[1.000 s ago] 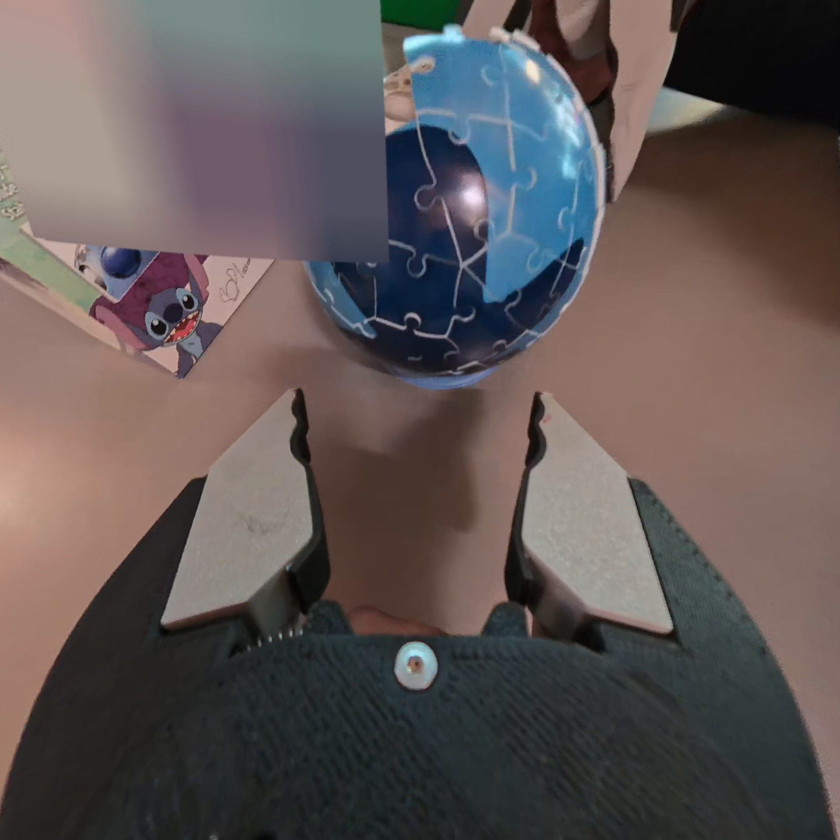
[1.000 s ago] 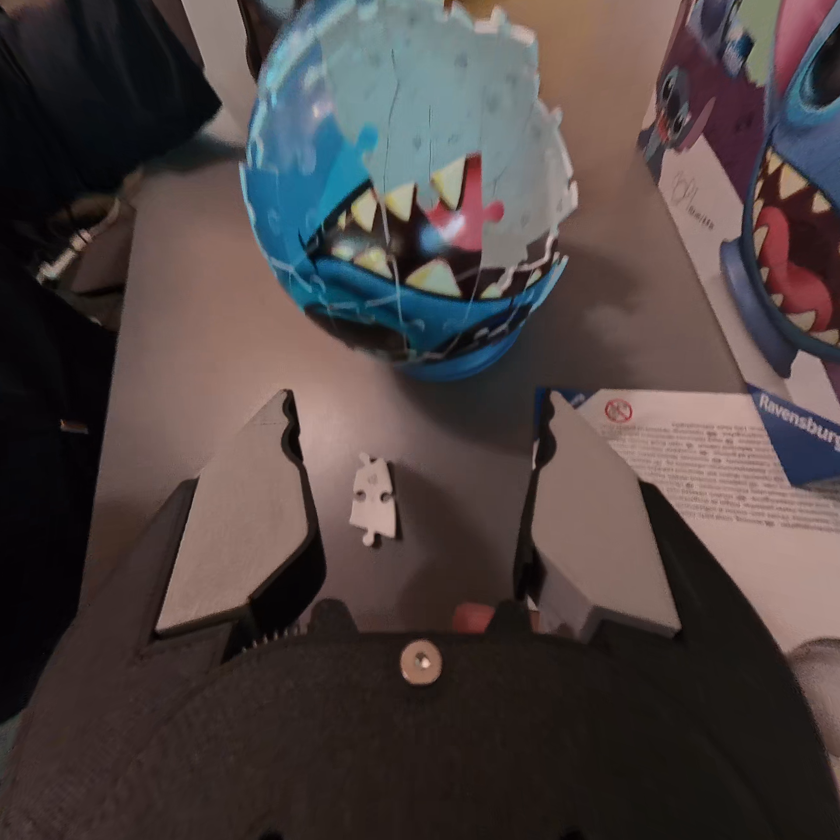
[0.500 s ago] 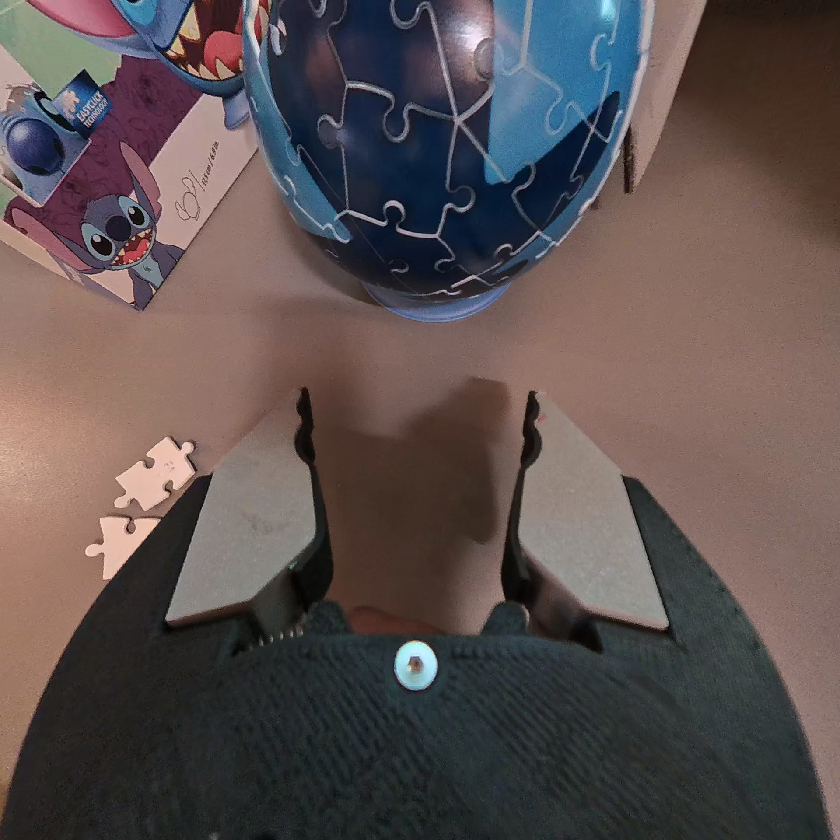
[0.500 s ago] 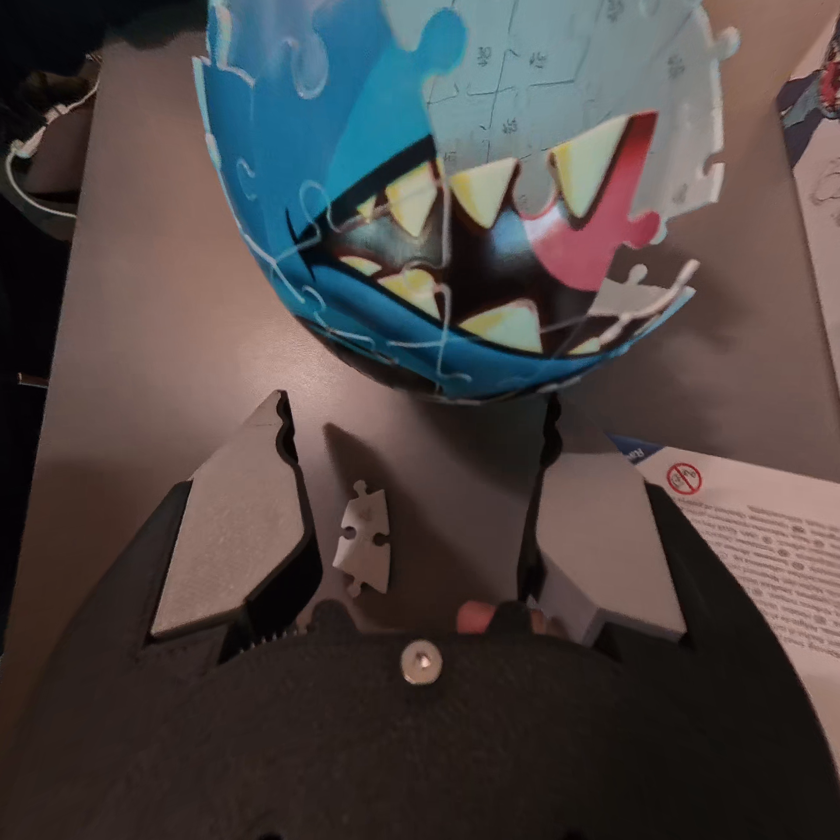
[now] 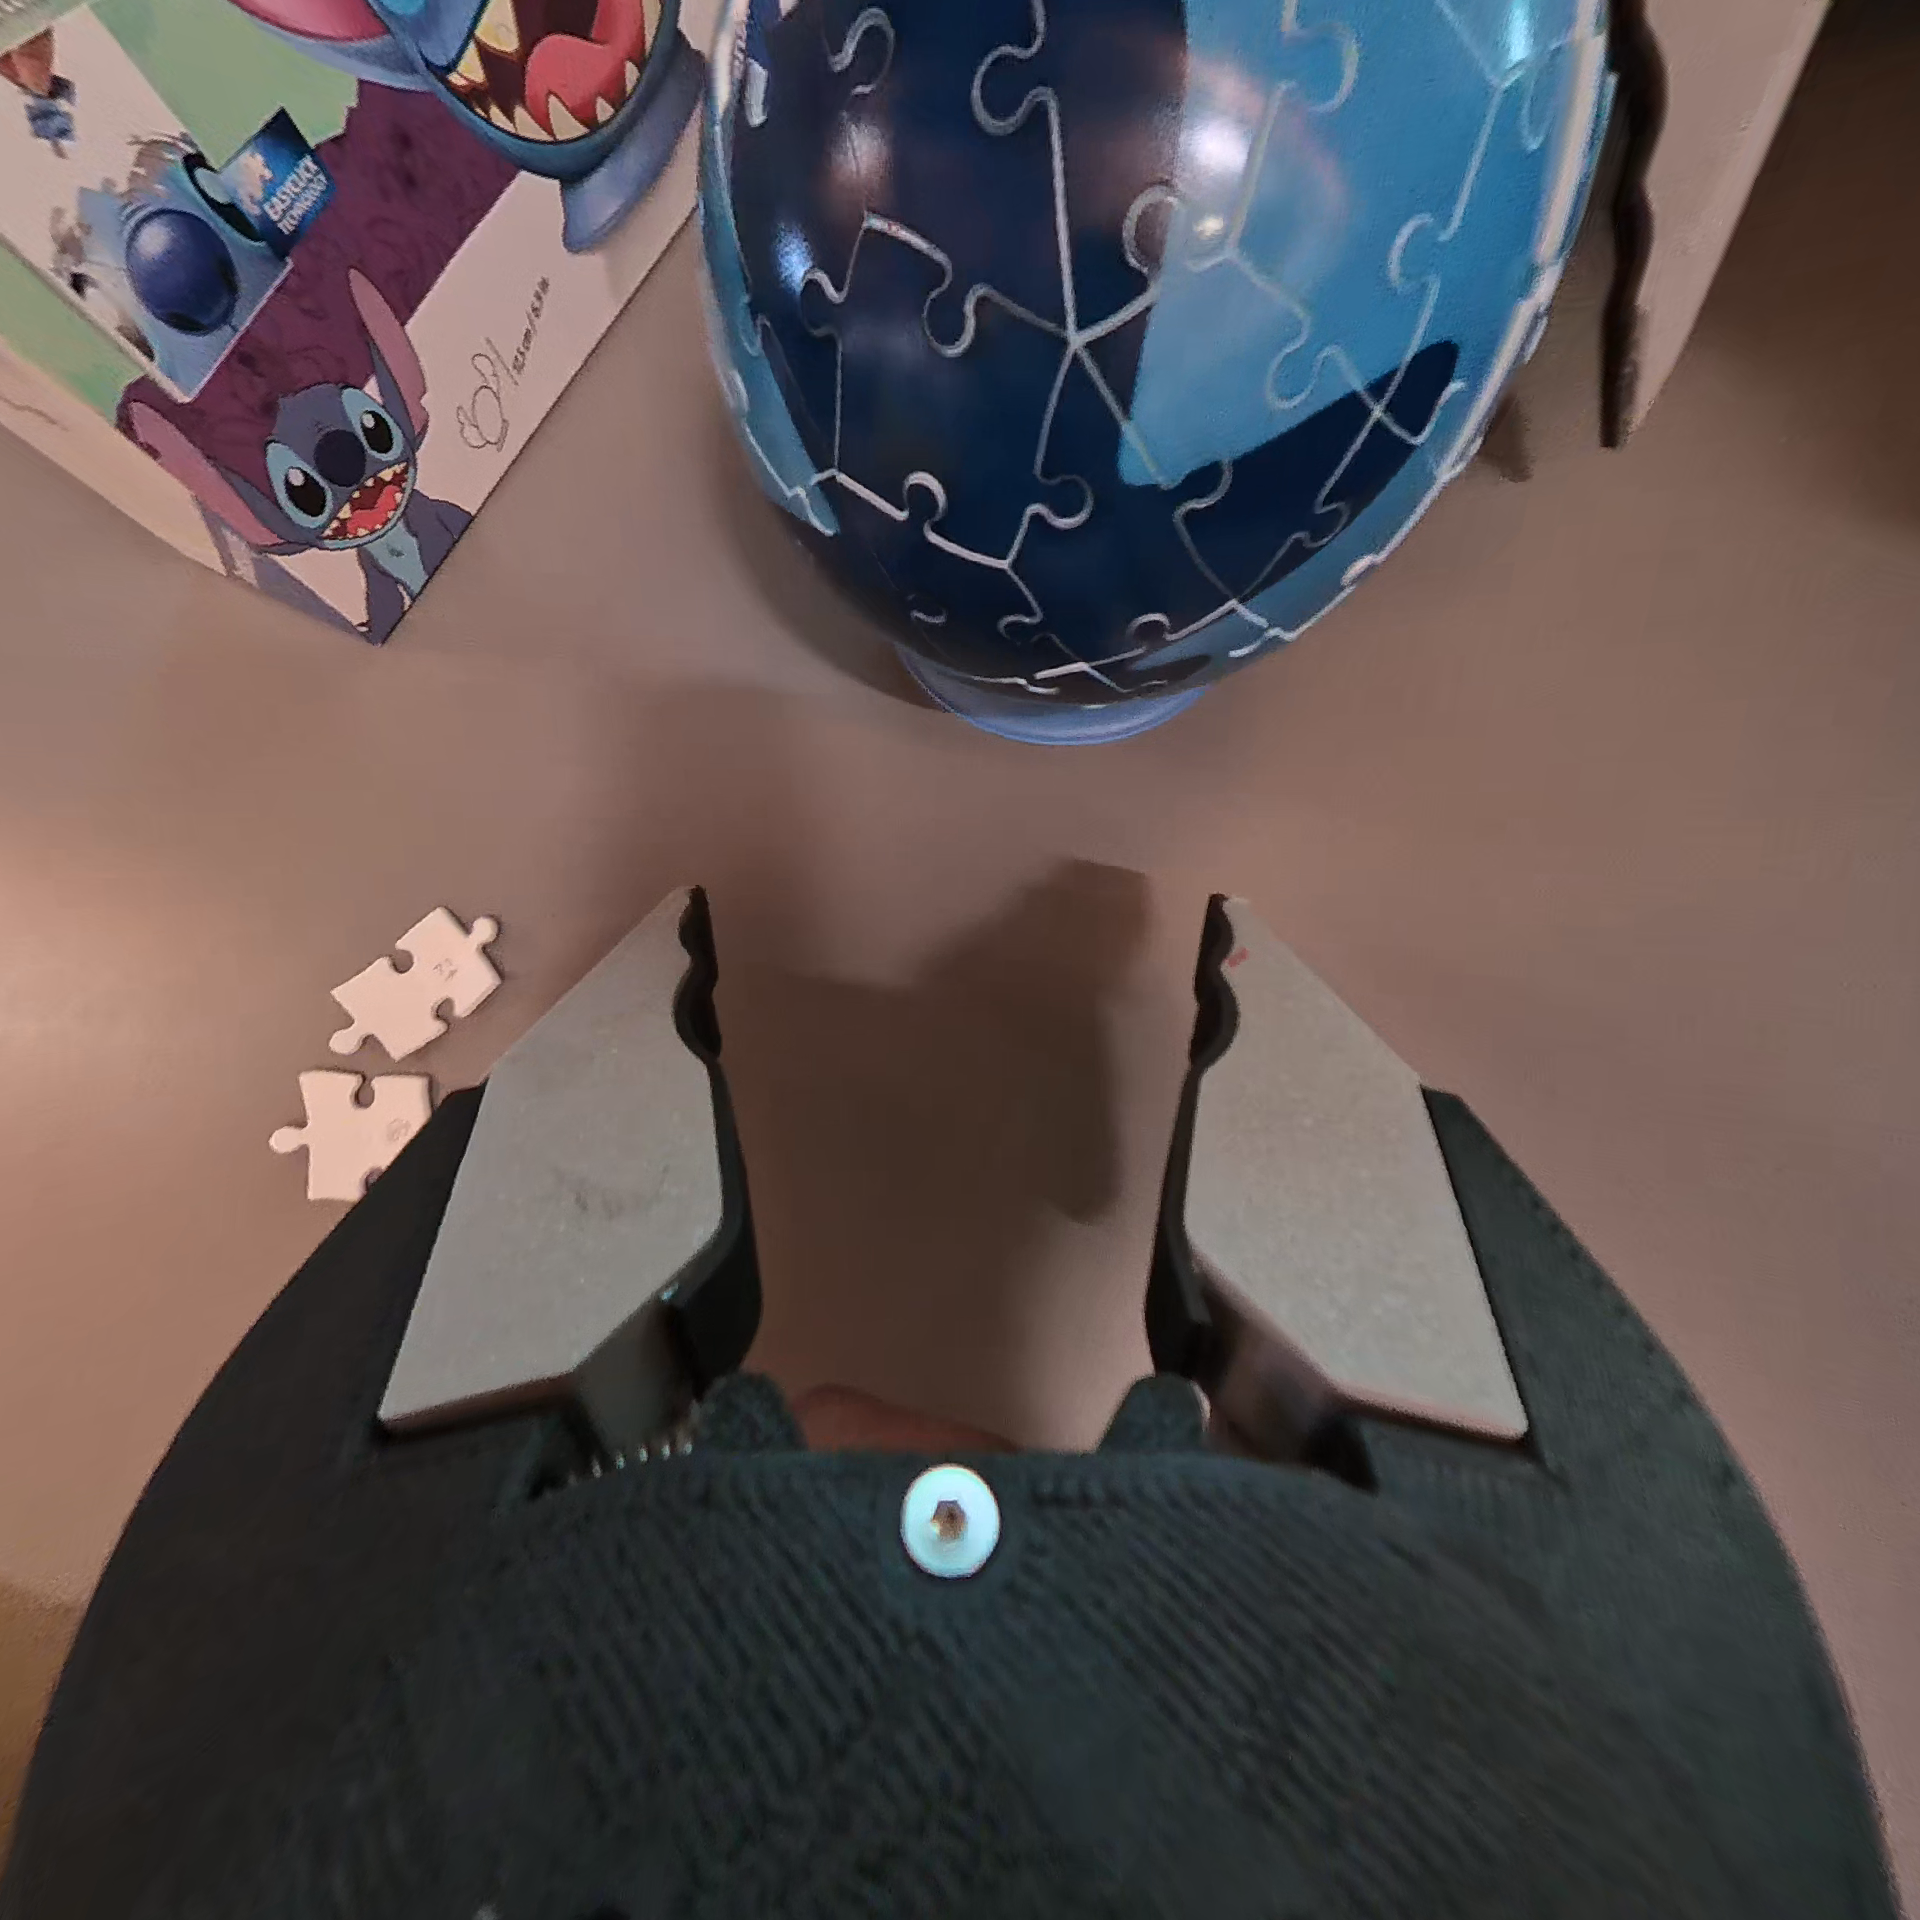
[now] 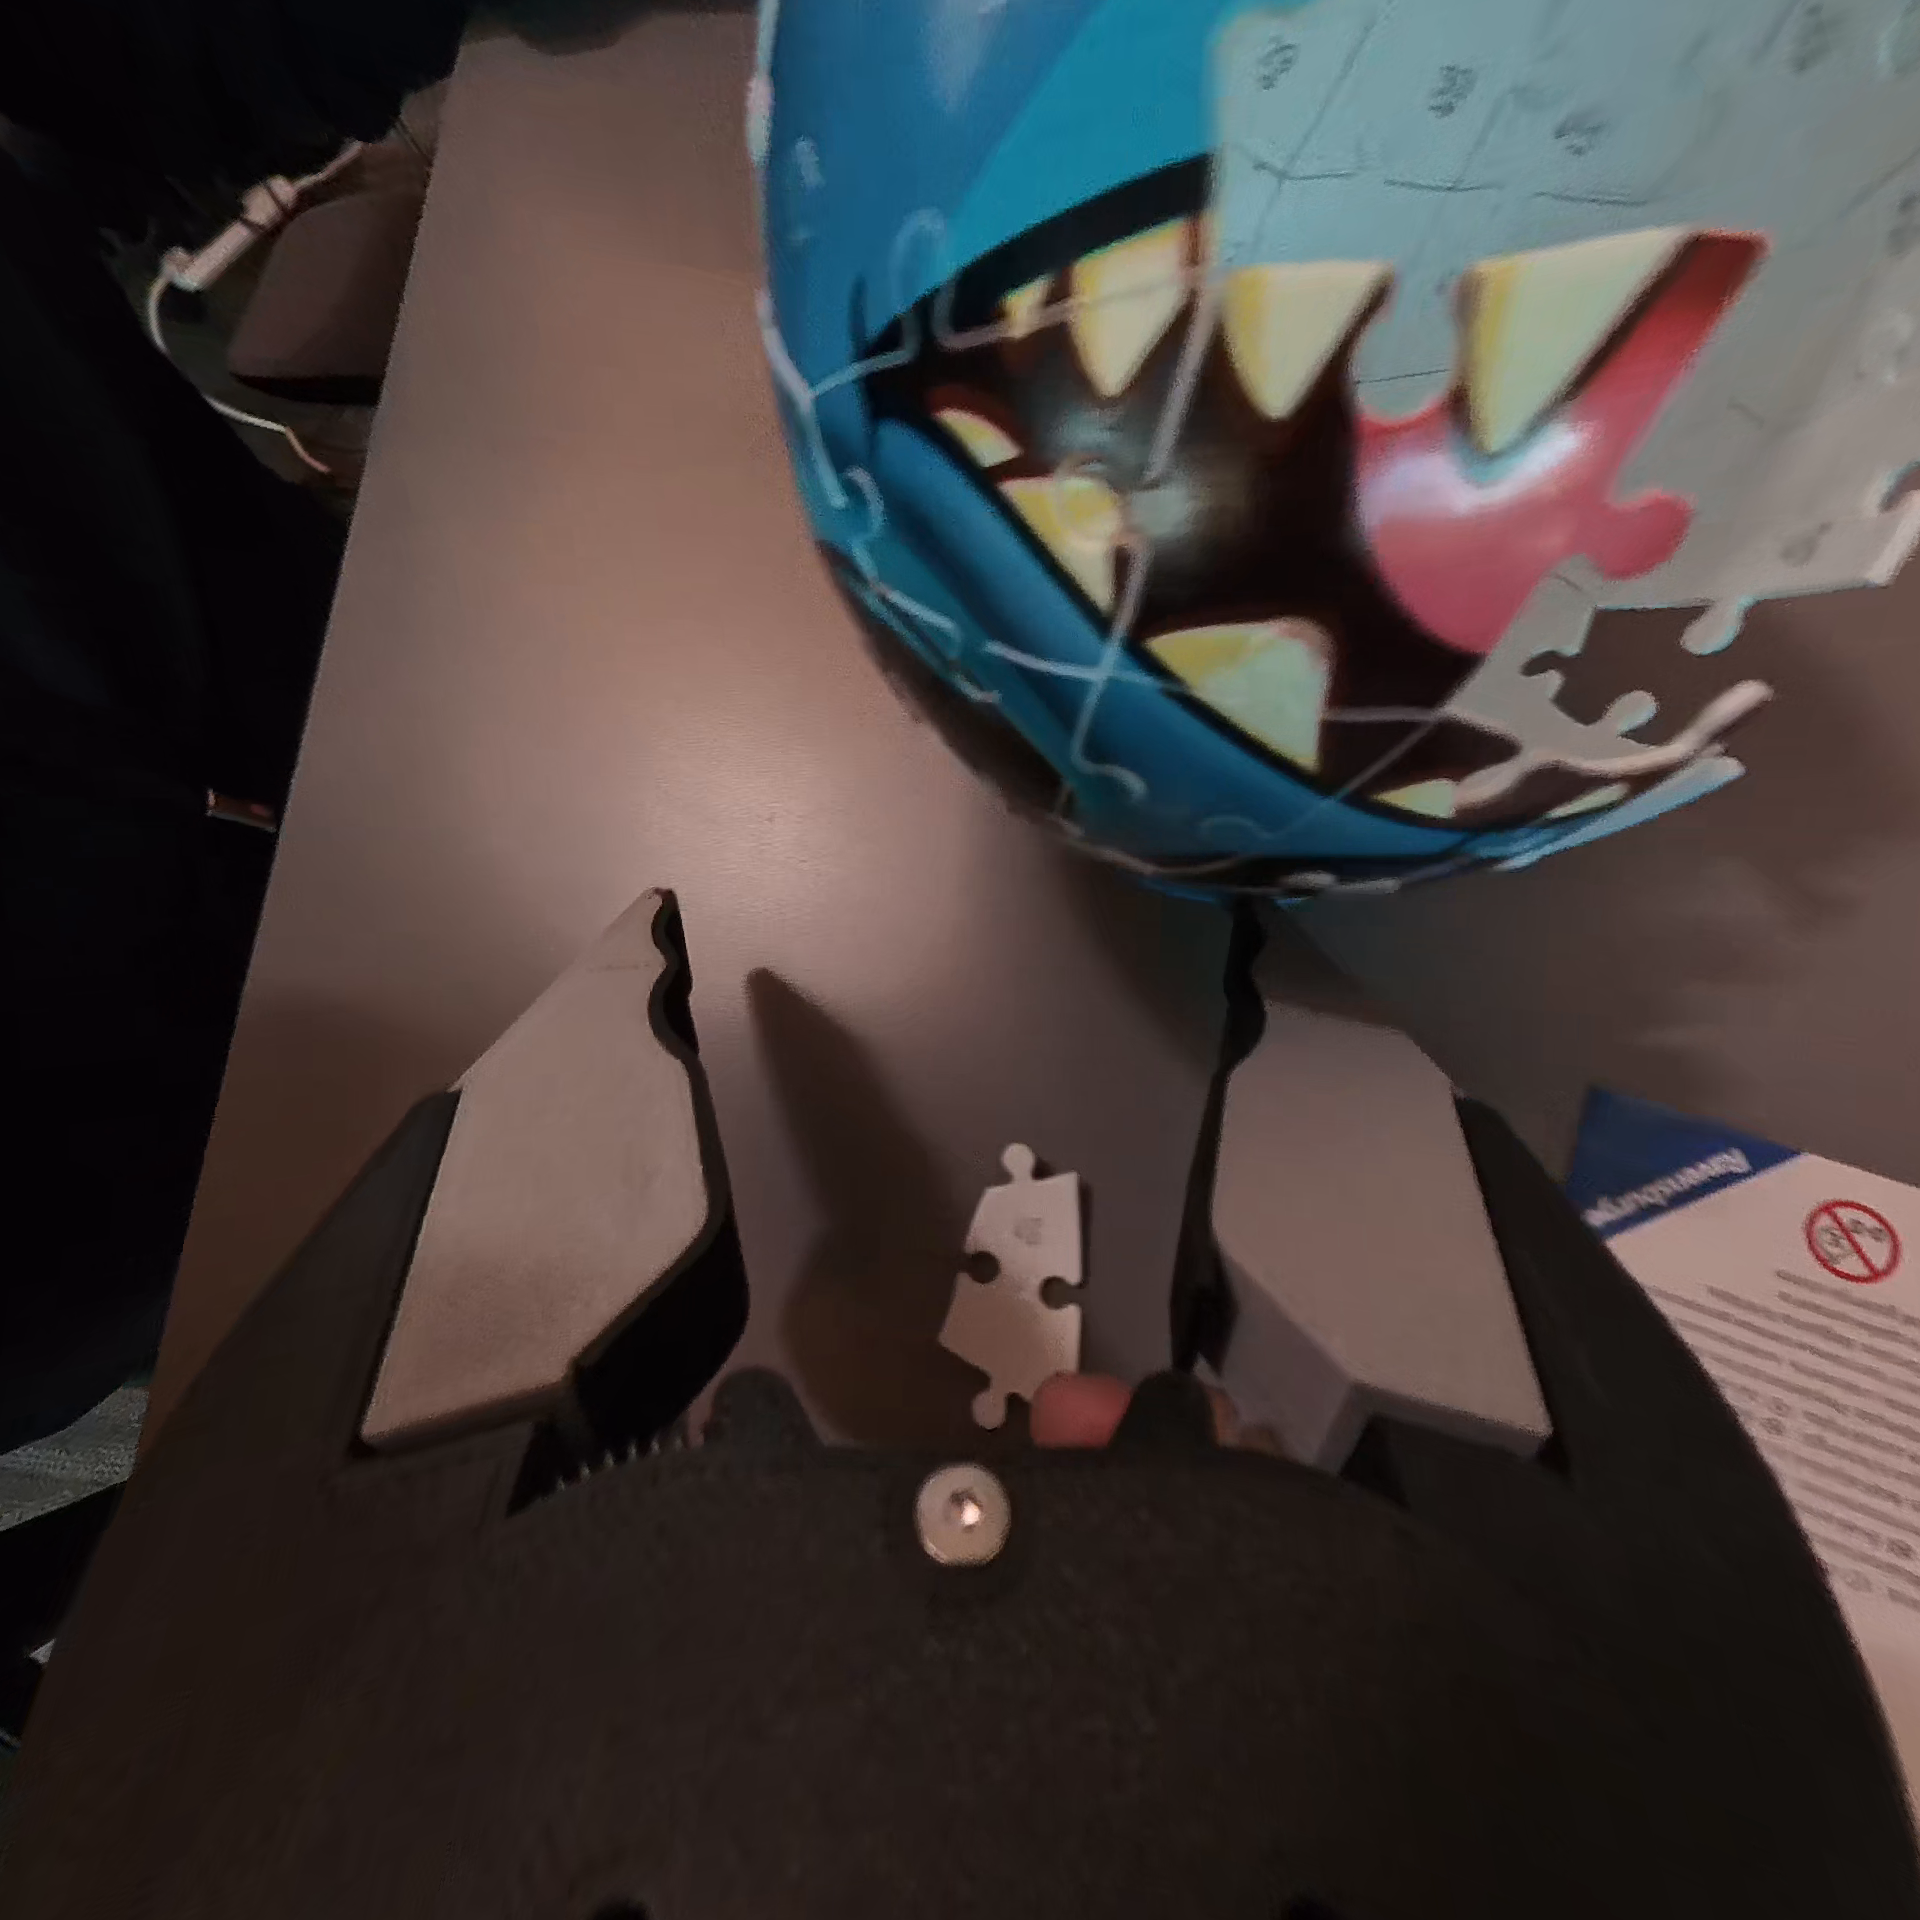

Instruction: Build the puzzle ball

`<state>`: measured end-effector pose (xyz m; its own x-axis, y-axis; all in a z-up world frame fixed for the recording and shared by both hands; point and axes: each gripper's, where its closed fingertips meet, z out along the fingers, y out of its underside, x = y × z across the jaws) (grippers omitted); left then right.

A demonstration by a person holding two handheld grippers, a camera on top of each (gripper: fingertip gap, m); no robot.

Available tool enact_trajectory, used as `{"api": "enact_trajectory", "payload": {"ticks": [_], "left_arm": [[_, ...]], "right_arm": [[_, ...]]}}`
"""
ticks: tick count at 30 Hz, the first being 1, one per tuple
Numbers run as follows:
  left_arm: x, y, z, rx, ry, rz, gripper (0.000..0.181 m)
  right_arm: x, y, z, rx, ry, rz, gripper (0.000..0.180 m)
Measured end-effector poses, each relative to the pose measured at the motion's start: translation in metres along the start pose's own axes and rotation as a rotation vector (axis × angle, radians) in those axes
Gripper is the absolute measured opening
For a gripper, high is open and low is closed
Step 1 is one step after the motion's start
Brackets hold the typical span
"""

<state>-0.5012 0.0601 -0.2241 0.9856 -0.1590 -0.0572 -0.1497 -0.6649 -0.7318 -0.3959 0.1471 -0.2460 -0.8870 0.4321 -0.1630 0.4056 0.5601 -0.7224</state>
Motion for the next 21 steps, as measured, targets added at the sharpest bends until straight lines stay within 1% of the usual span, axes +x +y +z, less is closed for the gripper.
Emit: {"api": "enact_trajectory", "payload": {"ticks": [4, 7, 8, 11, 13, 16, 17, 19, 21], "left_arm": [[0.001, 0.001, -0.007, 0.010, 0.004, 0.003, 0.091], [0.004, -0.001, -0.010, 0.023, 0.009, 0.009, 0.091], [0.004, -0.001, -0.011, 0.026, 0.009, 0.009, 0.091], [0.004, 0.003, -0.010, 0.012, 0.009, 0.003, 0.091], [0.005, 0.006, -0.009, 0.000, 0.021, -0.003, 0.091], [0.006, 0.009, -0.007, -0.013, 0.025, -0.003, 0.092], [0.007, 0.009, -0.007, -0.016, 0.026, 0.000, 0.092], [0.008, 0.008, -0.007, -0.013, 0.027, 0.005, 0.092], [0.009, 0.007, -0.008, -0.009, 0.029, 0.006, 0.092]], "right_arm": [[-0.014, -0.003, 0.006, -0.011, -0.008, -0.046, 0.100], [-0.029, -0.008, 0.014, -0.012, -0.058, -0.069, 0.098], [-0.034, -0.006, 0.015, -0.030, -0.071, -0.087, 0.095], [-0.035, 0.002, 0.009, -0.070, -0.063, -0.104, 0.096], [-0.026, 0.005, 0.001, -0.062, -0.034, -0.081, 0.096], [0.008, -0.004, -0.009, 0.037, 0.102, -0.023, 0.100], [0.018, -0.007, -0.011, 0.056, 0.133, 0.018, 0.098], [0.024, -0.012, -0.010, 0.086, 0.121, 0.066, 0.102], [0.026, -0.017, -0.006, 0.106, 0.109, 0.069, 0.106]]}}
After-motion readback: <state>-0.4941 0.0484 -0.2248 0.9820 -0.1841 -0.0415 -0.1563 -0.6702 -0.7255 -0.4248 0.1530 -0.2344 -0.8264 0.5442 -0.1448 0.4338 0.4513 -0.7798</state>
